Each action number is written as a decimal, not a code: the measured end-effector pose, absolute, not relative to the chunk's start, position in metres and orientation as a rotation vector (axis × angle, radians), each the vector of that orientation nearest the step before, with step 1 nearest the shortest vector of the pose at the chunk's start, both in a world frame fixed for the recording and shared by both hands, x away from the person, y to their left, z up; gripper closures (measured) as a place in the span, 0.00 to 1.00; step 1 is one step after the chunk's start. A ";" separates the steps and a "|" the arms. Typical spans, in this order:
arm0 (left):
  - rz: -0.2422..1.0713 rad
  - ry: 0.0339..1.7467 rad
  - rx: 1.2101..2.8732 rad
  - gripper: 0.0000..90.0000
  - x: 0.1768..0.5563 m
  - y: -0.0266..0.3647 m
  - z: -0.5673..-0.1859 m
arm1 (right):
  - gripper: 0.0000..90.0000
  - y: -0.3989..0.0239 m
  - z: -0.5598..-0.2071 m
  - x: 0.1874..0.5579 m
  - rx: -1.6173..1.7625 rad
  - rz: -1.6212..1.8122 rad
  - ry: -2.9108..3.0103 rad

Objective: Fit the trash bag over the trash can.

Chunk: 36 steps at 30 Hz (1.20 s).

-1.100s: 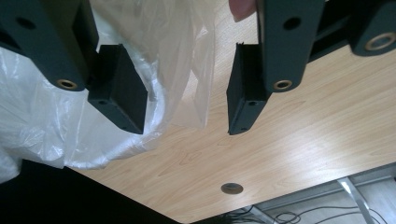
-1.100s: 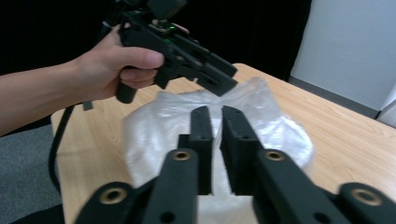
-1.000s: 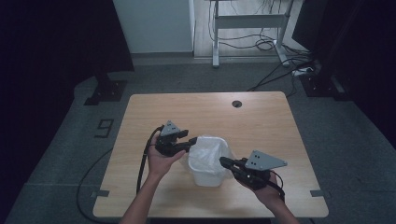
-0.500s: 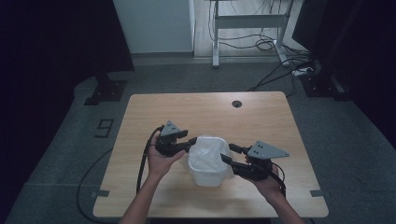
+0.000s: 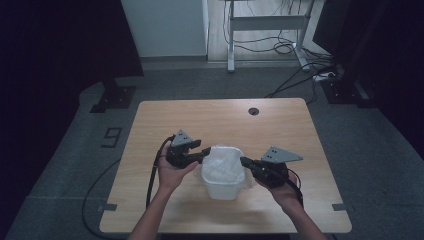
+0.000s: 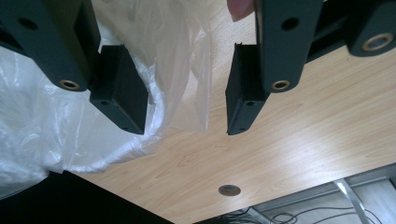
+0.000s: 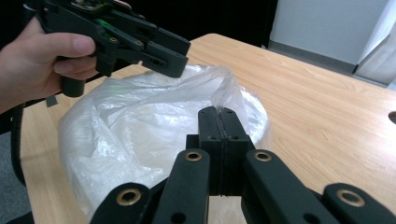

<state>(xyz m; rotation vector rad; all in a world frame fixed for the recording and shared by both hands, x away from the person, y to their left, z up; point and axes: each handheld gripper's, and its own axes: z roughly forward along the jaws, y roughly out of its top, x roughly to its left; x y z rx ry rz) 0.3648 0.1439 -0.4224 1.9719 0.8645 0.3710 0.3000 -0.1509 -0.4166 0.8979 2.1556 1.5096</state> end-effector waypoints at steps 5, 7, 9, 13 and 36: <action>0.373 0.866 1.974 0.54 0.365 0.144 -0.422 | 0.99 -0.154 -0.412 0.284 0.779 1.622 2.101; 0.374 0.867 1.975 0.54 0.364 0.144 -0.422 | 0.99 -0.155 -0.411 0.277 0.744 1.634 2.103; 0.376 0.868 1.974 0.54 0.364 0.144 -0.422 | 0.99 -0.157 -0.413 0.270 0.725 1.647 2.110; 0.375 0.872 1.967 0.54 0.363 0.143 -0.424 | 0.99 -0.159 -0.420 0.258 0.686 1.680 2.118; 0.381 0.895 1.975 0.55 0.364 0.143 -0.424 | 0.99 -0.156 -0.470 0.232 0.627 1.640 2.236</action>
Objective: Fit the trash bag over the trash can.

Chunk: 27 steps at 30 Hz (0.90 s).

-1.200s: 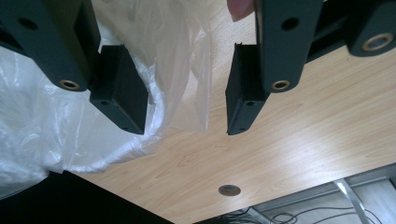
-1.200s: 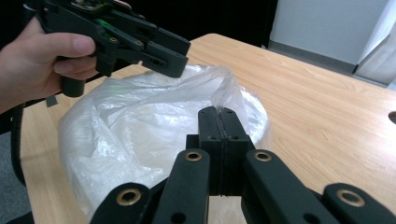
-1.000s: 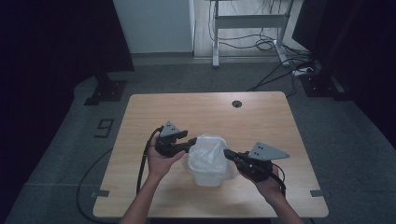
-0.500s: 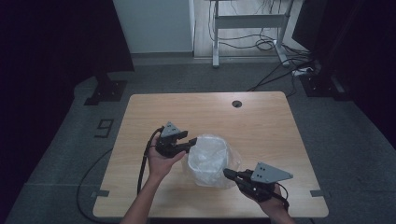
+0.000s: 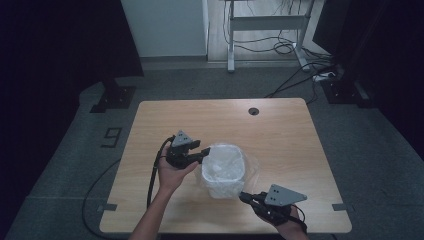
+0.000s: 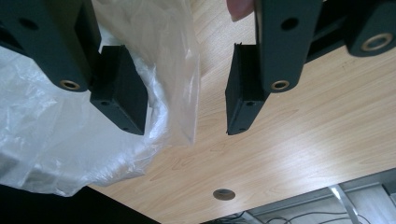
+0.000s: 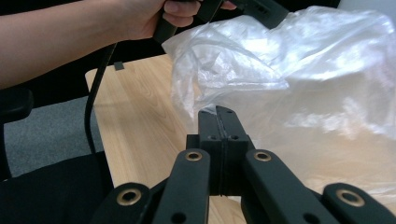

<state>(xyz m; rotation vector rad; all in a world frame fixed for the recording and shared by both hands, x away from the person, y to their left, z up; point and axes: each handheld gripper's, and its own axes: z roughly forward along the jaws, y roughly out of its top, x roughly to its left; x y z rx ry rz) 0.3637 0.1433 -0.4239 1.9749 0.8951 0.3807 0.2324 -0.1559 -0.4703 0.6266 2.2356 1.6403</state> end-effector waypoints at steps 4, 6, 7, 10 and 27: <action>0.380 0.894 1.974 0.55 0.364 0.142 -0.424 | 0.99 -0.155 -0.473 0.232 0.613 1.648 2.242; 0.378 0.895 1.974 0.55 0.365 0.142 -0.425 | 0.99 -0.156 -0.474 0.232 0.610 1.657 2.239; 0.379 0.895 1.973 0.55 0.365 0.142 -0.425 | 0.99 -0.156 -0.475 0.233 0.610 1.667 2.236; 0.379 0.893 1.975 0.55 0.364 0.141 -0.426 | 0.99 -0.159 -0.478 0.234 0.624 1.687 2.225; 0.377 0.896 1.973 0.55 0.365 0.140 -0.427 | 0.99 -0.162 -0.505 0.240 0.660 1.656 2.267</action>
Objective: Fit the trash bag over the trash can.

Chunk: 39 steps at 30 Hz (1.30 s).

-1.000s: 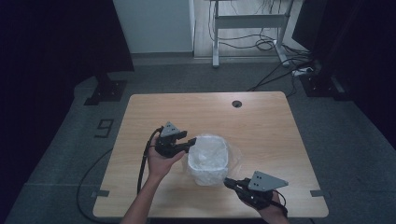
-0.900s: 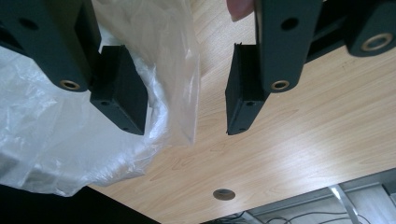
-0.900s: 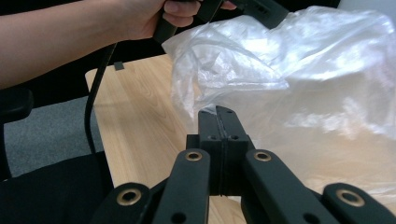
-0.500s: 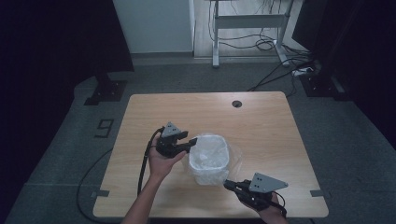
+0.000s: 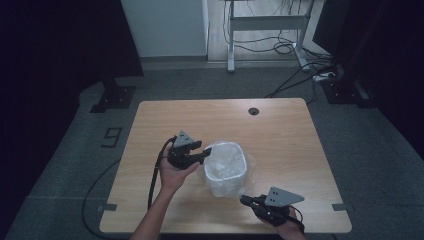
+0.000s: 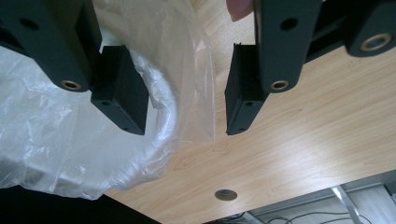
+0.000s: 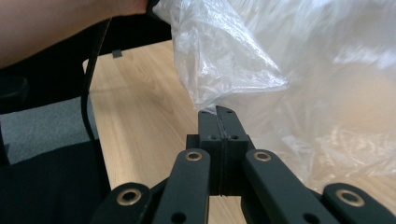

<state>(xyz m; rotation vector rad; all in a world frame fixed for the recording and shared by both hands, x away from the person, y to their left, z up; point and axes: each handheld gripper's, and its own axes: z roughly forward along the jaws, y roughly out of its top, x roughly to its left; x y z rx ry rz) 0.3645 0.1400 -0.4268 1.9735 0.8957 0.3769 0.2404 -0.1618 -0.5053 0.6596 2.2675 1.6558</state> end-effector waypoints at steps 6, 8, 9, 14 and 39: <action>0.373 0.896 1.972 0.55 0.365 0.140 -0.427 | 0.99 -0.157 -0.511 0.242 0.671 1.615 2.314; 0.373 0.894 1.972 0.55 0.365 0.139 -0.427 | 0.99 -0.156 -0.512 0.243 0.676 1.609 2.323; 0.373 0.895 1.971 0.55 0.364 0.140 -0.426 | 0.99 -0.155 -0.513 0.244 0.679 1.612 2.327; 0.362 0.878 1.923 0.54 0.360 0.147 -0.420 | 0.97 -0.154 -0.512 0.243 0.675 1.622 2.321; 0.246 0.706 1.976 0.46 0.283 0.172 -0.428 | 0.65 -0.168 -0.487 0.233 0.667 1.708 2.221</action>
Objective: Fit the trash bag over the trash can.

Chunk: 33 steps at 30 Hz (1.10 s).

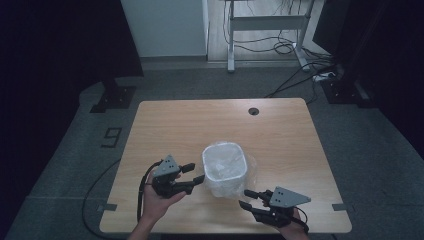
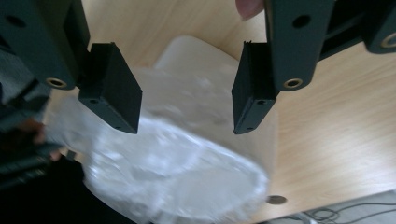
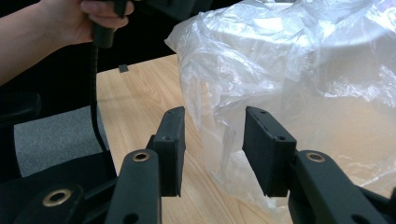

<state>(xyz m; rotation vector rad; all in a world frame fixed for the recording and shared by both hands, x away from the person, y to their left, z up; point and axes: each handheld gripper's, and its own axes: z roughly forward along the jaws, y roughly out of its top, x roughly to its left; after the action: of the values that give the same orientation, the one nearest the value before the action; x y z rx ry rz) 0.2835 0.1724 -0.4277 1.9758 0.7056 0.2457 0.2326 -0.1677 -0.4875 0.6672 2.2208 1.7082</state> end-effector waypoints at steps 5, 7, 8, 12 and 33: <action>0.234 0.658 1.995 0.45 0.277 0.170 -0.433 | 0.65 -0.169 -0.487 0.233 0.674 1.714 2.216; 0.231 0.644 2.010 0.44 0.277 0.167 -0.437 | 0.65 -0.168 -0.487 0.234 0.676 1.715 2.214; 0.231 0.639 2.018 0.44 0.278 0.166 -0.438 | 0.65 -0.168 -0.487 0.234 0.675 1.716 2.215; 0.254 0.626 2.025 0.44 0.277 0.162 -0.441 | 0.65 -0.167 -0.488 0.234 0.673 1.716 2.216; 0.283 0.575 2.079 0.71 0.273 0.148 -0.451 | 0.53 -0.167 -0.456 0.241 0.622 1.724 2.166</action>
<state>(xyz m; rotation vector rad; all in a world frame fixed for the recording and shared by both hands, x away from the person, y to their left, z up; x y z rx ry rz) 0.2734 0.1485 -0.4507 2.0785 0.5748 0.2830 0.2414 -0.1668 -0.4557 0.6221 2.1662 1.7245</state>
